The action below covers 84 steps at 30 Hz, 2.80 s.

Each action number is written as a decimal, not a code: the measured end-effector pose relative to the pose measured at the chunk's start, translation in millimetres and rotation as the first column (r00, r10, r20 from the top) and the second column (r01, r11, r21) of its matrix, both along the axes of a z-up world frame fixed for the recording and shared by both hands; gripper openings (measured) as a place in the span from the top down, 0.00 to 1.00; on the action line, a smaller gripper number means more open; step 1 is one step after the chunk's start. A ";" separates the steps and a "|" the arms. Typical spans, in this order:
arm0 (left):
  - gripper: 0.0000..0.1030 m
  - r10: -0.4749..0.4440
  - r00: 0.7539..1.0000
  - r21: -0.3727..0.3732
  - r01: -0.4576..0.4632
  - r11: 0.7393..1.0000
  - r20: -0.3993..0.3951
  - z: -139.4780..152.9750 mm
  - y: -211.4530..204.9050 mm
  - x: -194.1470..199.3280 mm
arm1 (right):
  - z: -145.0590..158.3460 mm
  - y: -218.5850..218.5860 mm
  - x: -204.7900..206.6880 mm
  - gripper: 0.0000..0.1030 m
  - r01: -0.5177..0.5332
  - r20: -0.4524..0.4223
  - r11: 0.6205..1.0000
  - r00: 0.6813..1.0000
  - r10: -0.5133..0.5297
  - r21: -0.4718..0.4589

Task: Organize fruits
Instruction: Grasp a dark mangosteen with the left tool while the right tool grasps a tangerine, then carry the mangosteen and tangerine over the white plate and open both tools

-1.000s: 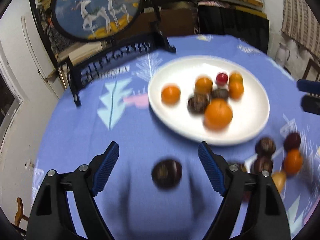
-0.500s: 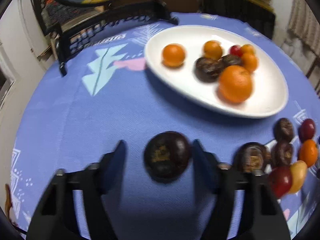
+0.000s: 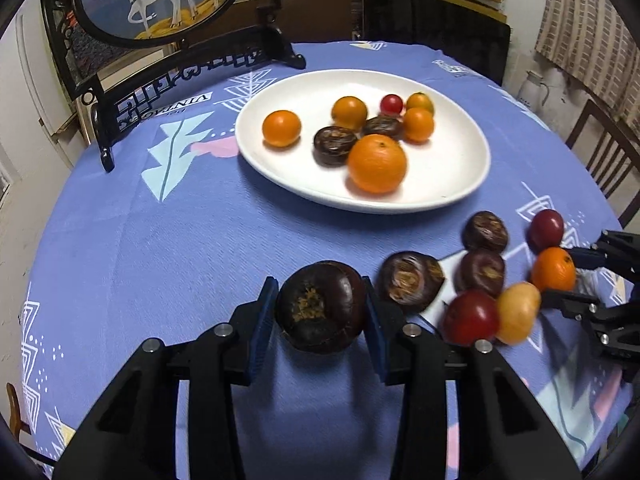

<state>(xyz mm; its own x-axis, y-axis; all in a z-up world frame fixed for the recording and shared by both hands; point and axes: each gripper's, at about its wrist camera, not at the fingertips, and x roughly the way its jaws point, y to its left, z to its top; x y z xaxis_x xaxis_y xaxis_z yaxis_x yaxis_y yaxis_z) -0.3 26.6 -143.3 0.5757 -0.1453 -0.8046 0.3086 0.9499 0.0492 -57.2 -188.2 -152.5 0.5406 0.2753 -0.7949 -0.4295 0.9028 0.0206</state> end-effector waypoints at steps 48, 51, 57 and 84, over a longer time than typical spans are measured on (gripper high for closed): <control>0.61 0.148 0.972 0.001 -0.150 0.989 0.185 65.2 -26.6 82.0 | 98.0 11.4 91.0 0.57 0.013 0.255 0.988 0.966 -0.052 0.152; 0.61 0.143 0.974 -0.004 -0.145 0.989 0.173 60.3 -28.9 84.8 | 95.0 9.9 95.9 0.57 0.016 0.249 0.988 0.967 -0.055 0.155; 0.61 0.126 0.978 0.005 -0.128 0.992 0.164 52.8 -36.4 83.4 | 87.0 9.3 98.6 0.57 0.018 0.227 0.988 0.972 -0.054 0.155; 0.61 0.131 0.966 0.005 -0.136 0.991 0.222 82.7 -36.5 61.5 | 105.9 7.2 77.7 0.57 -0.003 0.257 0.988 0.966 -0.037 0.154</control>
